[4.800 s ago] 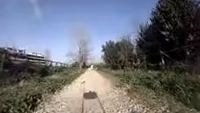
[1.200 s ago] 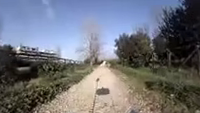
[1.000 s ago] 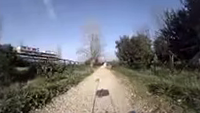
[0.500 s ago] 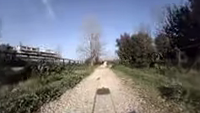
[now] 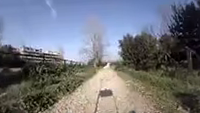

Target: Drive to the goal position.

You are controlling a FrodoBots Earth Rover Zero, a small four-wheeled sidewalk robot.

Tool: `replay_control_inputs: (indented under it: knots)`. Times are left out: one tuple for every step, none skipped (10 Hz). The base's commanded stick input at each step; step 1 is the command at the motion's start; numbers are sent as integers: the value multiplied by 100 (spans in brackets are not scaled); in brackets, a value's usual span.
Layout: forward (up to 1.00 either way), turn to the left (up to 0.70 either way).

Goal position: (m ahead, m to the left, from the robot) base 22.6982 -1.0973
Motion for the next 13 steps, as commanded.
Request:
replay_control_inputs:
  knots:
    - [70, 0]
    - [70, 0]
    - [70, 0]
    - [70, 0]
    - [70, 0]
    - [70, 0]
    - [70, 0]
    - [70, 0]
    - [70, 0]
    - [70, 0]
    - [70, -3]
    - [70, -25]
    - [70, -6]
